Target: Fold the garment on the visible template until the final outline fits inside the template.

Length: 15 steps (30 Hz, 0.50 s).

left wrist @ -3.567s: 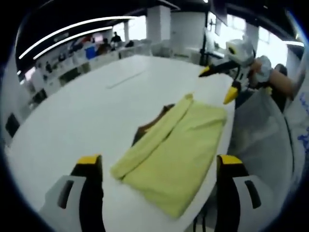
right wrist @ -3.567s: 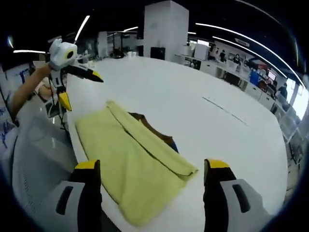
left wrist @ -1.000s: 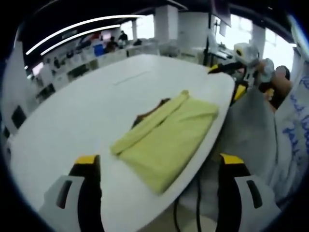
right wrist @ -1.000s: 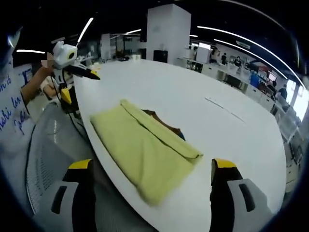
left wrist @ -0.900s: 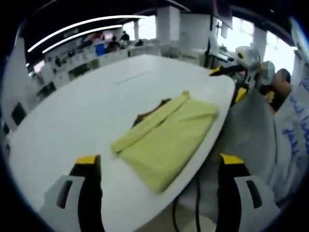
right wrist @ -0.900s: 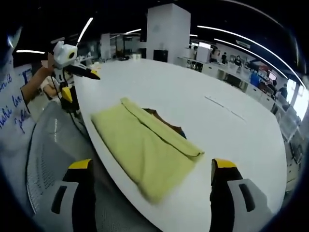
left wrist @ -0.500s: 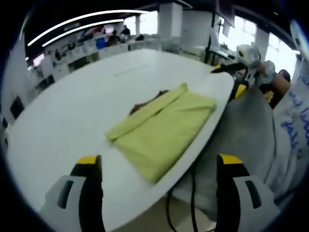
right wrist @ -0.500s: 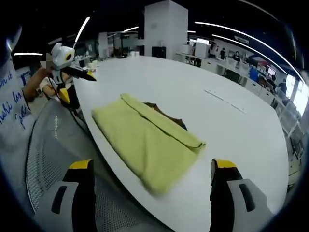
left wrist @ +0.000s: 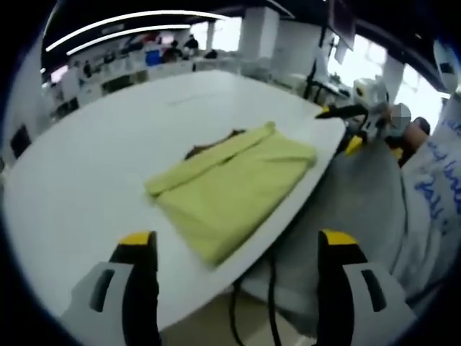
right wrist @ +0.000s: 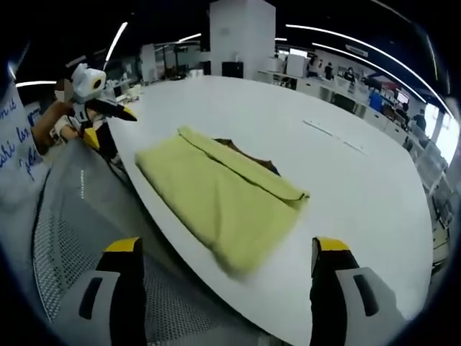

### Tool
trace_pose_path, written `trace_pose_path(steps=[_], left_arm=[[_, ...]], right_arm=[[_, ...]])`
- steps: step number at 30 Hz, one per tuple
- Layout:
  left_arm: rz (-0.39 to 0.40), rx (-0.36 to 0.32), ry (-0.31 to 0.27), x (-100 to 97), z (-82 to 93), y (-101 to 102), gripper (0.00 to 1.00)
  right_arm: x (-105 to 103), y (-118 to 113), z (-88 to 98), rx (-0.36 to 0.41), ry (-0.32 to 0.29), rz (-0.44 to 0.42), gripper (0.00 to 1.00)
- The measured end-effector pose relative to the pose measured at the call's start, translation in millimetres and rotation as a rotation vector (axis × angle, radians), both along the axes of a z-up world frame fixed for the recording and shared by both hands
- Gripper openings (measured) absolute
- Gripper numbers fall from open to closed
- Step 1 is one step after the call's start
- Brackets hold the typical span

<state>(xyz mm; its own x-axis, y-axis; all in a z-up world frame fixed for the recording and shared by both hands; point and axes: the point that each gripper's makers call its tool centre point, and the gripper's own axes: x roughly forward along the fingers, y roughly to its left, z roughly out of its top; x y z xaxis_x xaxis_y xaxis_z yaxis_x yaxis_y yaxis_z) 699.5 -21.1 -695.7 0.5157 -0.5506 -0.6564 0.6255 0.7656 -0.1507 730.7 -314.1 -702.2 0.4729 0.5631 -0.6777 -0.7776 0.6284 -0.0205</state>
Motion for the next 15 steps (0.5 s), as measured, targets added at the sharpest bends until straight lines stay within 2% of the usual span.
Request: trace_pose_path(steps=[4,6,10,15], left_arm=[[0.026,-0.007,0.040,-1.8,-13.9,4.5,0.73],[0.027,-0.010,0.053,-3.6,-17.9,4.3,0.71],[0.040,-0.021,0.068,-4.4,-25.8,5.4,0.69],[0.071,-0.031,0.085,-2.2,-34.7,10.7,0.61]], right_arm=[[-3.9,-2.6,-7.1,0.018,0.046,-0.023,0.86],[-5.2,-6.0,-10.9,0.009,0.077,-0.047,0.82],[-3.5,-4.3,-8.6,0.021,0.075,-0.041,0.77],[-0.4,-8.5,-13.5,0.008,0.085,-0.048,0.69]])
